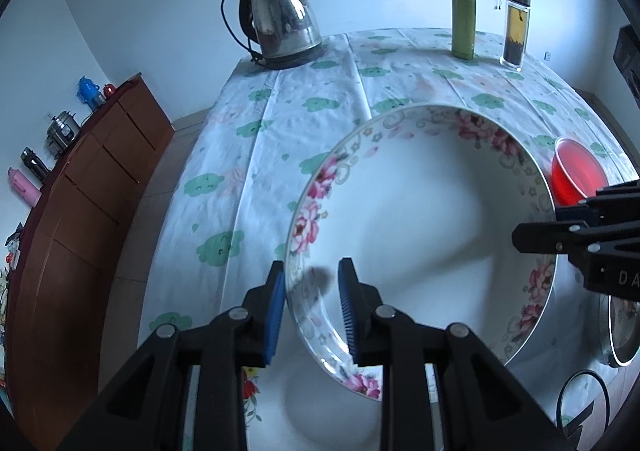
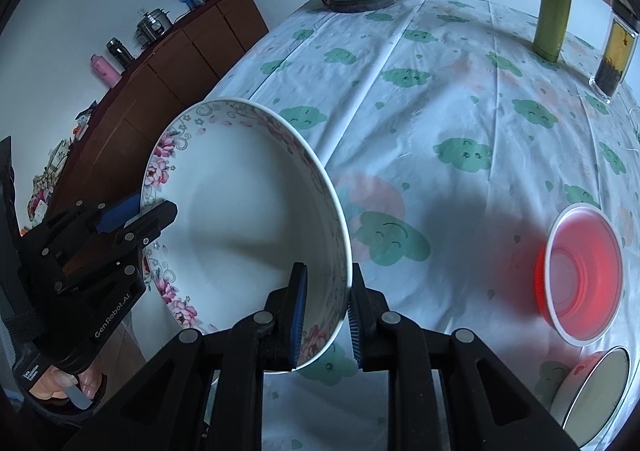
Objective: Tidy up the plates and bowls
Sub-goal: 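Lift the pink-floral bowl off the tablecloth with both grippers, then carry the held bowl with both grippers toward the stacked white plates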
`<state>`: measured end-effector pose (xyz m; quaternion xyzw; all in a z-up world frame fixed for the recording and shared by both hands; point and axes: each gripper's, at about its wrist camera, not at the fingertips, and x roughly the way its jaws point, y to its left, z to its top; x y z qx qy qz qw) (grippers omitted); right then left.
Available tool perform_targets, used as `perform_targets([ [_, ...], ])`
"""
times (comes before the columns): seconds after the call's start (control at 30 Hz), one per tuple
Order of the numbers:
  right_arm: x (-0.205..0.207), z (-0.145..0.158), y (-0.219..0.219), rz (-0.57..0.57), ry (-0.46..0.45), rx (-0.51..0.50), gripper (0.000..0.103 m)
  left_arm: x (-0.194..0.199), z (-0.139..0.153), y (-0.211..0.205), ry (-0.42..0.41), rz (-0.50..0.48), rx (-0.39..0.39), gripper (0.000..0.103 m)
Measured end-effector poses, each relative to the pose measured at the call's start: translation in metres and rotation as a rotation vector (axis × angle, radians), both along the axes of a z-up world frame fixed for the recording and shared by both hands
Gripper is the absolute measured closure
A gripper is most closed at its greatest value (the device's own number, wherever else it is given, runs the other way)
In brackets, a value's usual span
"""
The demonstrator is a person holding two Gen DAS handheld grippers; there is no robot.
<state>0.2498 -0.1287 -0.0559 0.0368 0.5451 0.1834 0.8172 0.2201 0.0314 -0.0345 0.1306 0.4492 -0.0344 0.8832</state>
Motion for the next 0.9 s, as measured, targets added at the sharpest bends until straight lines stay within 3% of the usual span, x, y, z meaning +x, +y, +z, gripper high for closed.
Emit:
perform_targets([
  [0.9,-0.013,-0.010,0.039,0.083,0.021,0.006,0.082,-0.023,-0.012,0.039,0.011,0.074,-0.008,0.079],
])
